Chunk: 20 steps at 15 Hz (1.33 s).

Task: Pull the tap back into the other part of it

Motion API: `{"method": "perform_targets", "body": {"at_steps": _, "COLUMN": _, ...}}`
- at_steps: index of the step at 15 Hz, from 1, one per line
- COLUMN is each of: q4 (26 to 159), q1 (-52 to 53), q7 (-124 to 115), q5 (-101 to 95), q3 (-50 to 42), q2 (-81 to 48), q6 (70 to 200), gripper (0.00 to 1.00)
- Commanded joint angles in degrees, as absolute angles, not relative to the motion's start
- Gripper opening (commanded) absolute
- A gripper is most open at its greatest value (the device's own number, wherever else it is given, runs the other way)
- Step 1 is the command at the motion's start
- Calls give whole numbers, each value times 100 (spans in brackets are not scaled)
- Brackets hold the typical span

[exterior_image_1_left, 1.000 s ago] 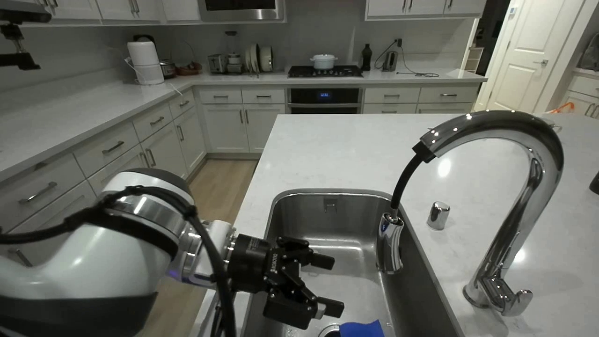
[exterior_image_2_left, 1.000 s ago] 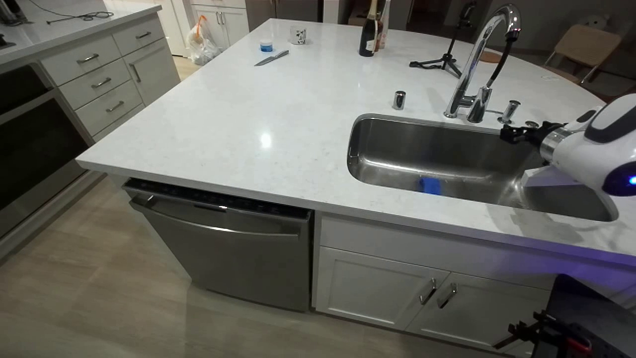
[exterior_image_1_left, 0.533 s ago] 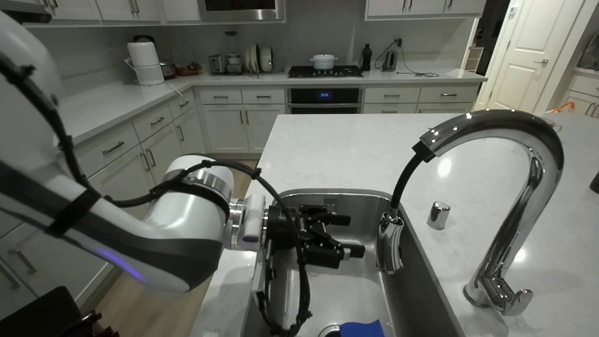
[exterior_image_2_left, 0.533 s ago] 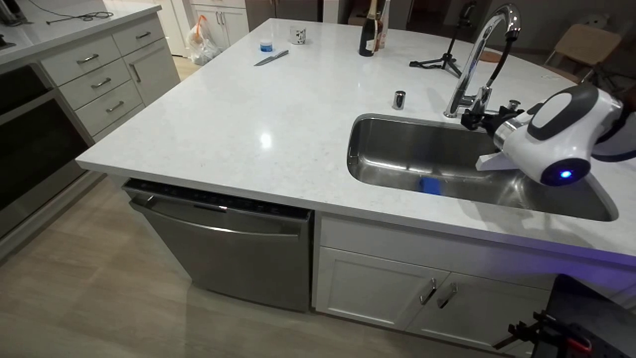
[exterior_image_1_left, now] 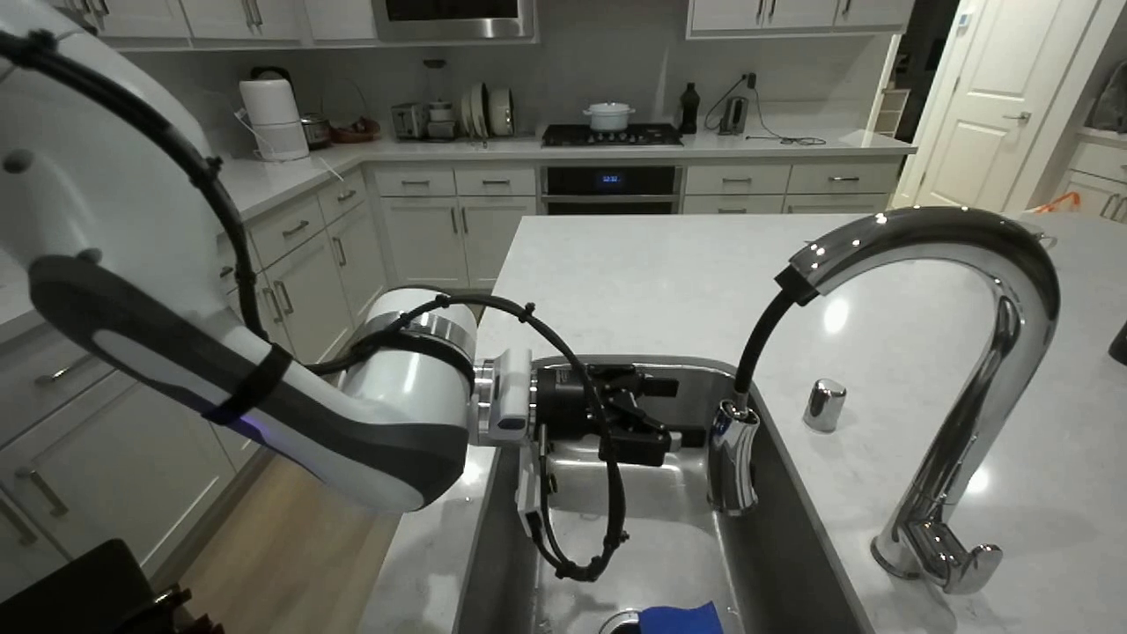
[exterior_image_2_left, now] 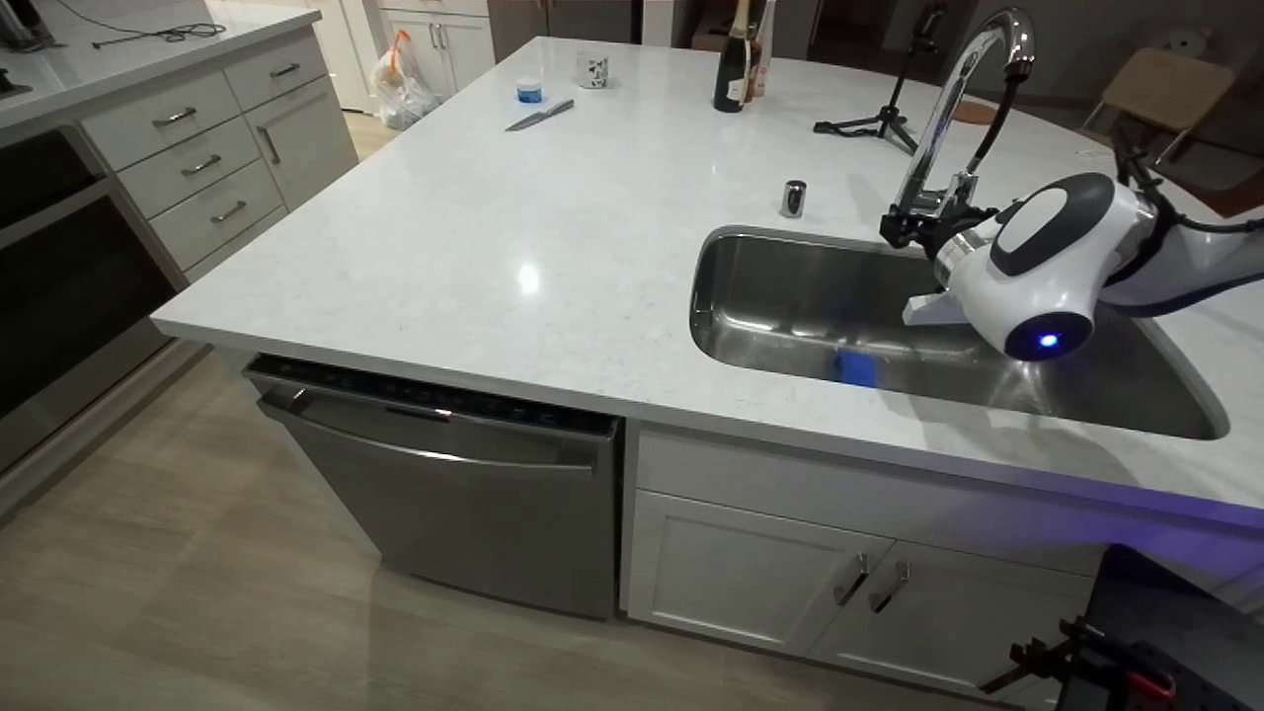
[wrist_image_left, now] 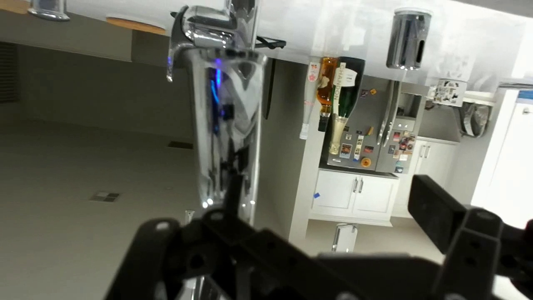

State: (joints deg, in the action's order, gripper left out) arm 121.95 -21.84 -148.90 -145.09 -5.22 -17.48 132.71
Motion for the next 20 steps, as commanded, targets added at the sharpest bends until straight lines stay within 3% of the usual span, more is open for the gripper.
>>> {"method": "perform_targets", "body": {"at_steps": 1, "q4": 12037, "q1": -2086, "q7": -14688, "q5": -13994, "q3": -714, "q2": -1855, "q6": 13160, "gripper": 100}}
{"method": "perform_targets", "body": {"at_steps": 17, "q4": 12056, "q1": -2099, "q7": -14428, "q5": -13362, "q3": -922, "q2": -1858, "q6": 12773, "gripper": 100}}
{"method": "perform_targets", "body": {"at_steps": 18, "q4": 12057, "q1": -2103, "q7": -14434, "q5": -13372, "q3": -933, "q2": -1857, "q6": 12777, "gripper": 75}}
{"method": "perform_targets", "body": {"at_steps": 20, "q4": 12063, "q1": -2109, "q7": -14445, "q5": -13393, "q3": -954, "q2": -1853, "q6": 12783, "gripper": 68}}
